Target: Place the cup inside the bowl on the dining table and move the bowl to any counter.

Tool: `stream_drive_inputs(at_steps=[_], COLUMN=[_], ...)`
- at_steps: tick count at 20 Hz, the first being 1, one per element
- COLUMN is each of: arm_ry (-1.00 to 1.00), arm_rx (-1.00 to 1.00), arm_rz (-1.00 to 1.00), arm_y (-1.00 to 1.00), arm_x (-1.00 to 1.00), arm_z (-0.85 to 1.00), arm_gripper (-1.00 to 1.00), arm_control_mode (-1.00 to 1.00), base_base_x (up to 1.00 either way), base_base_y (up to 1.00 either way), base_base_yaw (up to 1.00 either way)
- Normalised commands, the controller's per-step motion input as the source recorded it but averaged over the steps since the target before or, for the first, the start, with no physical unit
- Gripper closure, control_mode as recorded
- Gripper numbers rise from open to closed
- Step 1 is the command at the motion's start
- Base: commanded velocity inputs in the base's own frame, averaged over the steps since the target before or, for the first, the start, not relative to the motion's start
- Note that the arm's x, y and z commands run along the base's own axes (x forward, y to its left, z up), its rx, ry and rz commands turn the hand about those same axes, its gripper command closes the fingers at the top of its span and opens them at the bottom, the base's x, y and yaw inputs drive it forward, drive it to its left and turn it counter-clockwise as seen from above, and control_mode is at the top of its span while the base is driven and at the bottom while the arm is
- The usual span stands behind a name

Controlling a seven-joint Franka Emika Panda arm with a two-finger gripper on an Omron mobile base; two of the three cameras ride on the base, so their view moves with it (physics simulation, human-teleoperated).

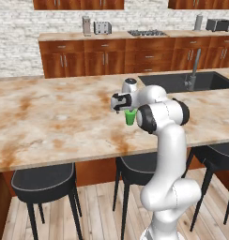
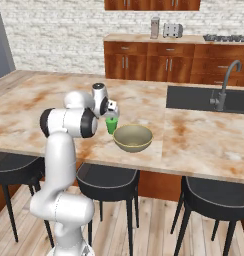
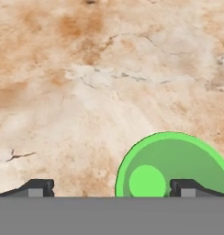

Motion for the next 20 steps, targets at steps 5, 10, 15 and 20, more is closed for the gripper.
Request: stream_drive_inputs(at_steps=[5, 10, 15, 20], arm_ry=[0.0, 0.0, 0.0, 0.0], arm_rx=[0.0, 0.0, 0.0, 0.0], arm_rz=[0.0, 0.0, 0.0, 0.0], arm_y=[0.0, 0.0, 0.0, 0.0], arm_x=[0.2, 0.21, 0.05, 0.0], arm_z=[-0.16, -0.06, -0.07, -0.07], arm_gripper=[-1.0, -1.0, -1.0, -1.0], arm_control_mode=[-1.0, -1.0, -1.0, -1.0], base_base_x=[0.0, 0.0, 0.0, 0.0], base_base_y=[0.0, 0.0, 0.0, 0.0], base_base_yaw=[0.0, 0.0, 0.0, 0.0])
